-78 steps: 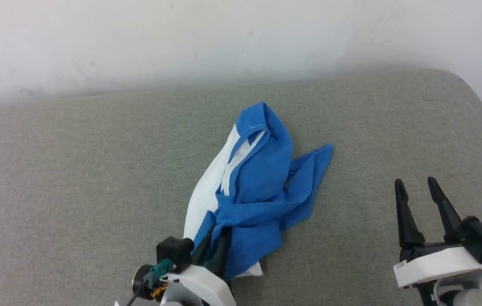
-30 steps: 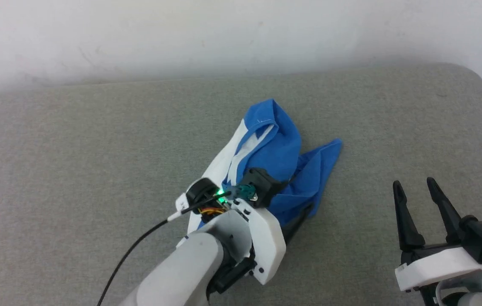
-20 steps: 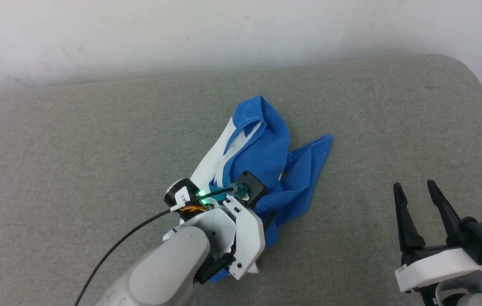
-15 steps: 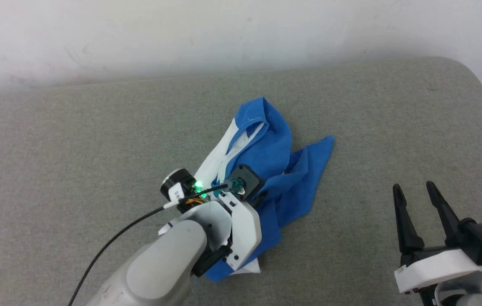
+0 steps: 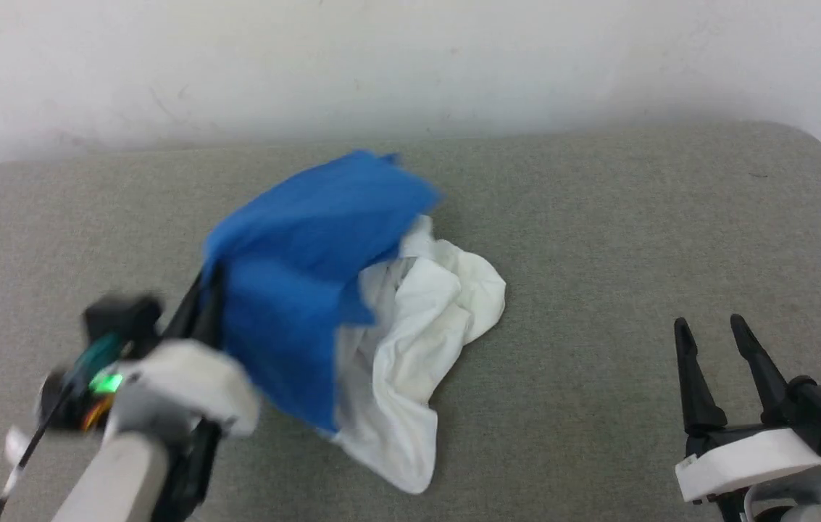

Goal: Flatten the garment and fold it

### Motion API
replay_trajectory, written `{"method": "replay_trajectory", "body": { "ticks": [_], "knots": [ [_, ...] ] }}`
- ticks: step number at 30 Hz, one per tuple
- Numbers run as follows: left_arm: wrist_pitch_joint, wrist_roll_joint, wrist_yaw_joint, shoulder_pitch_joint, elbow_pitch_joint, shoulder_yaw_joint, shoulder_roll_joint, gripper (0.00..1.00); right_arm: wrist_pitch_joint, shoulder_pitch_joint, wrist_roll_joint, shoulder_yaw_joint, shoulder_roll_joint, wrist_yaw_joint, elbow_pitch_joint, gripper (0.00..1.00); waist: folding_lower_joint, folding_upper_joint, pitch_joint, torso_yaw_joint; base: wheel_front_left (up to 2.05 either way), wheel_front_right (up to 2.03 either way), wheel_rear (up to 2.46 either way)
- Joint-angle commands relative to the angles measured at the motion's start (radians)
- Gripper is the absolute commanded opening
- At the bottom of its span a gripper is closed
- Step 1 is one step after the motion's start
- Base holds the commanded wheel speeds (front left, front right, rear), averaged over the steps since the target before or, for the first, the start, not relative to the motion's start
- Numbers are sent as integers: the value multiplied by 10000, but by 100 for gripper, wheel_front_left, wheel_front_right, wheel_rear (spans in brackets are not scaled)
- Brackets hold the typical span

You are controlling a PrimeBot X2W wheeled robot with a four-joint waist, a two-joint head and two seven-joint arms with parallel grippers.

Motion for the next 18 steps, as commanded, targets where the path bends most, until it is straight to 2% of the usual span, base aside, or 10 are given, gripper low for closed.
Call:
{"method": "replay_trajectory", "body": {
  "ticks": [1, 5, 10, 11, 12, 15, 18],
  "knots": [
    [-58, -160, 310, 751, -54, 270, 141, 0, -61, 36, 72, -4, 9, -9, 15, 100, 0, 0, 28, 52, 0, 0, 0],
    [-65, -843, 1093, 2642, 72, 1174, 299, 0, -57, 12, 103, -40, 9, -9, 36, 100, 0, 0, 125, 203, 0, 0, 0],
    [12, -1580, 1375, 3810, 814, 1716, 122, 0, -9, -91, 42, -14, 9, -9, 45, 100, 0, 0, 144, 306, 0, 0, 0],
    [85, -1682, 1372, 3923, 1009, 1725, 84, 16, -3, -98, 39, -15, 9, -9, 44, 100, 0, 0, 139, 317, 0, 0, 0],
    [66, -1720, 1364, 3961, 1134, 1730, 49, 100, 4, -102, 37, -12, 9, -9, 42, 100, 0, 0, 126, 326, 0, 0, 0],
    [-392, -1631, 1260, 3764, 1183, 1711, -102, 100, 30, -83, 30, -31, 9, -9, 30, 100, 0, 0, 88, 374, 0, 0, 0],
    [-714, -1445, 897, 3237, 1011, 1495, -115, 100, 59, -47, 20, -88, 9, -9, 19, 100, 0, 0, 35, 458, 0, 0, 0]
  ]
}}
